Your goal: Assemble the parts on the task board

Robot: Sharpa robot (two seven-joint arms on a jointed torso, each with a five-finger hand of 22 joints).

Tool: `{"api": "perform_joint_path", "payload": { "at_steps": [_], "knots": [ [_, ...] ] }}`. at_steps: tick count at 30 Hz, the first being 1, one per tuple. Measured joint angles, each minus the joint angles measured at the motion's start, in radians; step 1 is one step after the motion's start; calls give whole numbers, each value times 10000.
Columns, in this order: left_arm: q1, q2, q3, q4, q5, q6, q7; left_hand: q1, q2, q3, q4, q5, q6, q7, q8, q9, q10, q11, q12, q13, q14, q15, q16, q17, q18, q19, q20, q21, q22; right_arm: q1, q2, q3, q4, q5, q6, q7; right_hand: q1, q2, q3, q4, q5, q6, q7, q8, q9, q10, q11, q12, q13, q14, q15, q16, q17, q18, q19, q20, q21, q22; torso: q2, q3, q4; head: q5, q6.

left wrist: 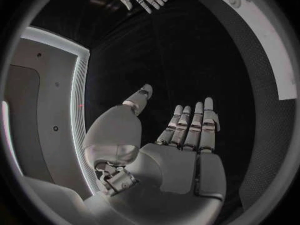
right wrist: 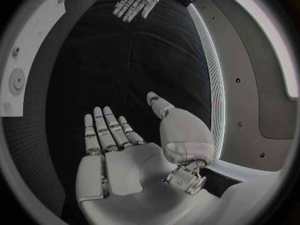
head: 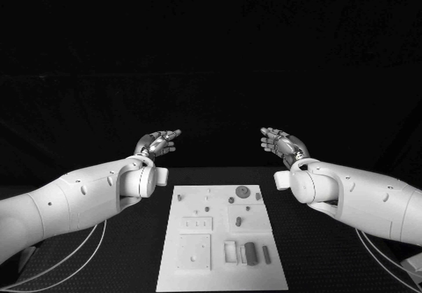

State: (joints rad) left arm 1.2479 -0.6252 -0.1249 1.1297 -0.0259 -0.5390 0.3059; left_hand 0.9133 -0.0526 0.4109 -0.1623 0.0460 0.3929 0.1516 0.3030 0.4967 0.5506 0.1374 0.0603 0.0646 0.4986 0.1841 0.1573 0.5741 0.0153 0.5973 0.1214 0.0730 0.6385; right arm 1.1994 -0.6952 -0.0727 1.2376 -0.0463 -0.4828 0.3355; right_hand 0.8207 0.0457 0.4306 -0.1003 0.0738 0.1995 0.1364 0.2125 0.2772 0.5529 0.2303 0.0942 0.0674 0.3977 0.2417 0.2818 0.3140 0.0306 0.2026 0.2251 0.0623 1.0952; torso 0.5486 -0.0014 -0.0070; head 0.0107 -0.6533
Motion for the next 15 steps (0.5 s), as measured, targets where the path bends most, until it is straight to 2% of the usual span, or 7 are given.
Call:
{"api": "perform_joint_path", "payload": {
  "at_steps": [4, 6, 9, 10, 11, 13, 15],
  "knots": [
    [379, 301, -222, -878, -142, 836, -679, 0, 0, 0, 0, 0, 74, 4, 48, 29, 346, 46, 74, 52, 90, 16, 55, 33, 0, 4, -4, 14, 29, 411, 228, -175, -911, -282, 1262, -697, 404, -111, 193, -342, 8, 347, 19, 302, 282, 296, 33, 101, 36, 318, 33, 201, 134, -1, 433, -22, 92, 951, 0, 0, -1, 0, -1],
    [484, 383, -279, -1116, -197, 1132, -922, 43, 43, 0, 0, 0, 158, 4, 107, 51, 690, 92, 157, 106, 199, 13, 124, 55, -1, 76, -33, 16, 41, 537, 298, -230, -1197, -396, 1757, -965, 597, -181, 275, -528, 8, 609, 30, 526, 487, 468, 39, 139, 47, 520, 49, 313, 188, 110, 650, -34, 155, 1309, 0, 0, -1, 1, -2],
    [577, 459, -333, -1338, -270, 1485, -1206, 87, 87, 81, -25, 0, 509, 31, 279, 112, 1279, 258, 428, 221, 622, 66, 370, 144, 0, 349, -127, 165, 99, 676, 384, -299, -1532, -552, 2398, -1317, 862, -275, 405, -775, 8, 1032, 64, 841, 770, 725, 67, 258, 75, 819, 78, 468, 256, 161, 988, -55, 220, 1640, 0, 0, -1, 1, -2],
    [594, 471, -339, -1376, -291, 1580, -1280, 176, 147, 139, -83, 0, 716, 46, 376, 145, 1596, 323, 575, 284, 857, 54, 502, 189, 0, 506, -176, 241, 127, 712, 406, -314, -1620, -599, 2588, -1421, 992, -320, 471, -902, 8, 1251, 82, 984, 883, 875, 62, 315, 85, 985, 89, 547, 286, 312, 1171, -70, 269, 1754, 0, 0, -1, 1, -2],
    [603, 478, -341, -1398, -309, 1657, -1341, 241, 130, 174, -117, 0, 851, 55, 433, 157, 1791, 354, 661, 319, 1048, 41, 601, 225, 0, 617, -213, 288, 146, 741, 422, -325, -1685, -640, 2754, -1512, 1069, -380, 526, -1003, 8, 1422, 97, 1086, 957, 999, 65, 364, 95, 1122, 99, 612, 313, 311, 1328, -83, 287, 1823, 0, 0, -1, 1, -2],
    [607, 482, -347, -1413, -345, 1800, -1461, 366, 223, 275, -218, 0, 1200, 83, 571, 180, 2334, 394, 915, 419, 1668, -32, 937, 349, -1, 1030, -336, 483, 218, 791, 451, -345, -1796, -731, 3092, -1698, 1301, -437, 639, -1225, 8, 1807, 123, 1292, 1096, 1305, 57, 462, 120, 1472, 86, 765, 378, 543, 1706, -110, 329, 1925, 0, 0, -1, 1, -2],
    [607, 398, -351, -1288, -367, 1887, -1519, 572, 273, 390, -333, 0, 1528, 113, 684, 190, 2870, 364, 1173, 523, 2298, -141, 1264, 483, 3, 1455, -447, 678, 296, 810, 477, -350, -1848, -822, 3300, -1813, 1488, -500, 753, -1363, 8, 2150, 152, 1441, 1178, 1593, 38, 561, 136, 1805, 46, 899, 439, 565, 2052, -130, 364, 1981, 1, -1, -1, 1, -2]
  ]
}}
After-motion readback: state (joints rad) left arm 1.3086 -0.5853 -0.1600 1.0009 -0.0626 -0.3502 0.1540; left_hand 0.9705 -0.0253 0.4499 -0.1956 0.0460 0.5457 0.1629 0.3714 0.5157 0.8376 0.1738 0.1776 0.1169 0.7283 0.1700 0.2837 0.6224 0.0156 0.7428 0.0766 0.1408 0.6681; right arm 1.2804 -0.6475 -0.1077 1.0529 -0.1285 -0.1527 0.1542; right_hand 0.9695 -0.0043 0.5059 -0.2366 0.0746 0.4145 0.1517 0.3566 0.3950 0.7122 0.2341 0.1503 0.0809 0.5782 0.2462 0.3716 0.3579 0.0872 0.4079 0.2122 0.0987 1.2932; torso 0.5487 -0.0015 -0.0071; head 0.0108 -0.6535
